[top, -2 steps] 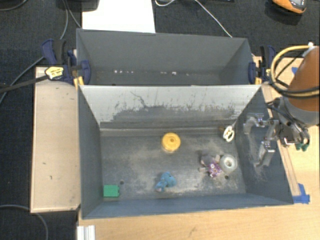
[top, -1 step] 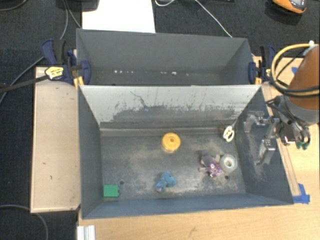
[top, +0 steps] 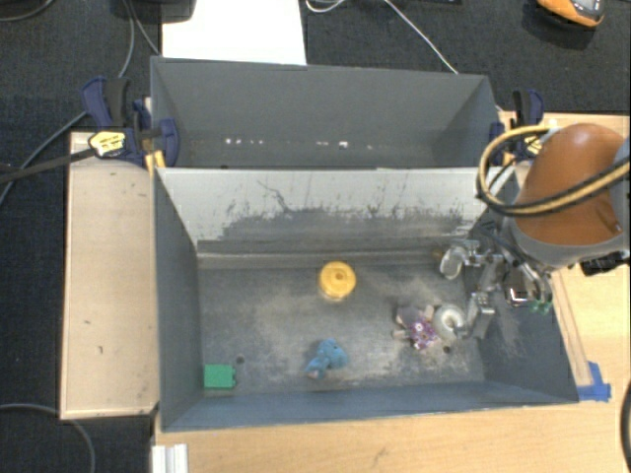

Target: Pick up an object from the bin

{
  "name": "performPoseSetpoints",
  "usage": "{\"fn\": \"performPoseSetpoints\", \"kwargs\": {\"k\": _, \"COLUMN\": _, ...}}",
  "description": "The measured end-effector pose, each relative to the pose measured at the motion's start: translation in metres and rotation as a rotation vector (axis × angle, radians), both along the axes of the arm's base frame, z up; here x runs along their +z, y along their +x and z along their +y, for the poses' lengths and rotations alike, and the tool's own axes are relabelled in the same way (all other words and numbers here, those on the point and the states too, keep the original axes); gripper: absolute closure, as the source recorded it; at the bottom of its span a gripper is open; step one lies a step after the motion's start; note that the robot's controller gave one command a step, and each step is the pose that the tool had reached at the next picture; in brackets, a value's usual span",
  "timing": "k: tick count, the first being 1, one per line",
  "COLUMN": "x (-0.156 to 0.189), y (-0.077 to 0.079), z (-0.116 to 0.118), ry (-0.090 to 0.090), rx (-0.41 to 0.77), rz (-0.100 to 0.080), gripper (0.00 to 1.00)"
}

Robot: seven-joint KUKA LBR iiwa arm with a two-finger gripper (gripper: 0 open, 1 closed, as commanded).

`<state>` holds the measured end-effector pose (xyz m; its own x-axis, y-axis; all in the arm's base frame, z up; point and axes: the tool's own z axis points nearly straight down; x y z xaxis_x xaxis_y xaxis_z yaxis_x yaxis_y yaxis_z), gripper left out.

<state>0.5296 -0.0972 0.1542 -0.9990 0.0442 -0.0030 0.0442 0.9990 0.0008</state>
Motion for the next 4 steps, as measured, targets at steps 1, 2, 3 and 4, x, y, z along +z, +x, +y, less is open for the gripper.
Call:
{"fn": "performPoseSetpoints", "kwargs": {"k": 1, "x": -0.032, "y": -0.007, "z": -0.002, "ry": -0.001, "rx": -0.076, "rz": -0.001, "gripper": 0.0}}
{"fn": "performPoseSetpoints", "kwargs": {"k": 2, "x": -0.078, "y": 0.022, "z": -0.009, "ry": -0.001, "rx": 0.01, "rz": -0.006, "gripper": 0.0}}
{"fn": "performPoseSetpoints", "kwargs": {"k": 3, "x": -0.084, "y": 0.008, "z": 0.01, "ry": -0.002, "rx": 0.37, "rz": -0.002, "gripper": 0.0}}
{"fn": "performPoseSetpoints", "kwargs": {"k": 4, "x": -0.084, "y": 0.004, "z": 0.014, "ry": -0.001, "rx": 0.364, "rz": -0.003, "gripper": 0.0}}
